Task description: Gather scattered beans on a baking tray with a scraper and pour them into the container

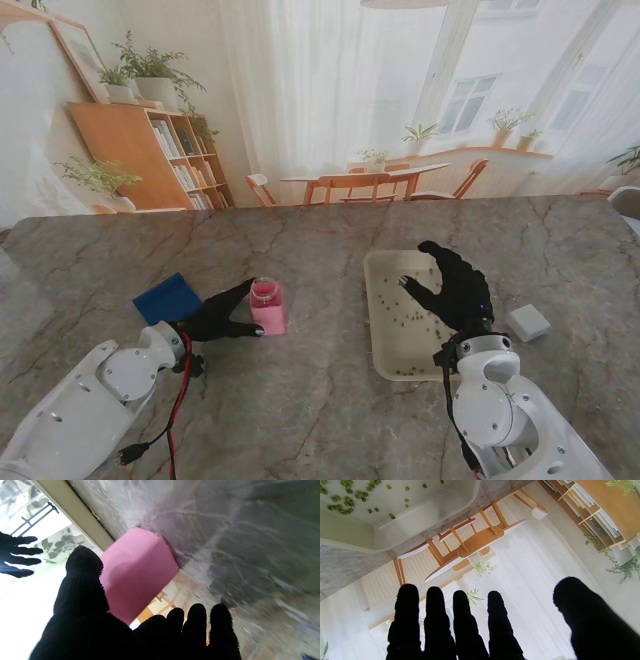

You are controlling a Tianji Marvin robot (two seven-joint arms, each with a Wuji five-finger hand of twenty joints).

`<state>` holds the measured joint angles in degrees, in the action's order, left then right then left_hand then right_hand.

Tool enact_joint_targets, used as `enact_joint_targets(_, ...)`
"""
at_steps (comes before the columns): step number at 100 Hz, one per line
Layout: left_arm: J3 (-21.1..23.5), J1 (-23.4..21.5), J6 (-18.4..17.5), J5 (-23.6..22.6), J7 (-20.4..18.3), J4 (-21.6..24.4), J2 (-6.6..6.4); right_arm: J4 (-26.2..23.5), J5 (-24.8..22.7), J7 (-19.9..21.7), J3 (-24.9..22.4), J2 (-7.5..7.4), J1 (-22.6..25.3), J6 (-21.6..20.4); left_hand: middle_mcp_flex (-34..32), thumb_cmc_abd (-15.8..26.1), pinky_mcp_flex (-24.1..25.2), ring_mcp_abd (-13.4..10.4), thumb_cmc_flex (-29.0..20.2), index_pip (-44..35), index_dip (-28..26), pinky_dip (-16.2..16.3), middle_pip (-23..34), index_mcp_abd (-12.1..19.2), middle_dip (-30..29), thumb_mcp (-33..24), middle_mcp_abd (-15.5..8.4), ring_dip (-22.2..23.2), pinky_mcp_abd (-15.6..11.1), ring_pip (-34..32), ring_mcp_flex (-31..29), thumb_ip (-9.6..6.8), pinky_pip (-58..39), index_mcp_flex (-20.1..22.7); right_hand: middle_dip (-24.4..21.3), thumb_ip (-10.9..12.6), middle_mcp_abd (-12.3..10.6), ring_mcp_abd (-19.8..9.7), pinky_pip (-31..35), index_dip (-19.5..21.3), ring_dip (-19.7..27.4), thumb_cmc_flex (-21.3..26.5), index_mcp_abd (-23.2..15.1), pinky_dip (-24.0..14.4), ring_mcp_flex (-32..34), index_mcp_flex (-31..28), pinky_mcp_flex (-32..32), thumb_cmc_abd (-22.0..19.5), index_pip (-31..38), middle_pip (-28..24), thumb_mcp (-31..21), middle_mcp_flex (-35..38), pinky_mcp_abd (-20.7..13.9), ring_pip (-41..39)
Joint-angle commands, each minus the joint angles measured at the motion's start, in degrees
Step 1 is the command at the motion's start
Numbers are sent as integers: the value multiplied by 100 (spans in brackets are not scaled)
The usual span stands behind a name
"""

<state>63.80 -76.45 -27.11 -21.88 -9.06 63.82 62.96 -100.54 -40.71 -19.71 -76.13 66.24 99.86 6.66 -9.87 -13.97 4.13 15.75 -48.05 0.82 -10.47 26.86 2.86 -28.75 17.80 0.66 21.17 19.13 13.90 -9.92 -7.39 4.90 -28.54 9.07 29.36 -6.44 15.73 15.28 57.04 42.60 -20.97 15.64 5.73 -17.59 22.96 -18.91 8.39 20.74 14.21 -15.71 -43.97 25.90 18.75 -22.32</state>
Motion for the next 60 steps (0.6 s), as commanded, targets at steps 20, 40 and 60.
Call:
enact_joint_targets(20, 958, -802, 368, -564, -40, 1077, -193, -24, 6, 115, -21, 7, 38, 24, 31, 146, -1, -70, -3, -43, -8, -57, -14, -210, -72, -122, -215, -73, -28, 66, 26, -277, 28, -55, -27, 183, -71, -54, -92, -136, -44, -16, -83, 31, 88, -59, -16, -141, 39, 224, 127, 37, -28, 65)
enact_joint_targets(40, 1905, -1533, 680, -1639, 124, 2109, -251, -33, -11, 131, -32, 3, 52, 39, -336, 431, -30, -71, -440, -476, -1367, 22, 75, 79, 51, -61, -354, 1, 11, 12, -209, -283, -316, -79, -25, 184, -73, -51, -99, -141, -48, -13, -89, 17, 93, -76, -15, -145, 46, 230, 132, 47, -28, 69)
enact_joint_targets(60, 2447, -1931, 1635, -2562, -225, 2769, -328, -55, -61, 132, -49, -3, 88, 64, -453, 811, 42, 93, -255, -528, -1494, 67, 72, -8, 94, 98, -219, 26, 120, 29, -185, -282, -379, 71, -22, 184, -82, -53, -105, -148, -49, -13, -87, 3, 108, -83, -14, -149, 50, 230, 137, 82, -28, 75)
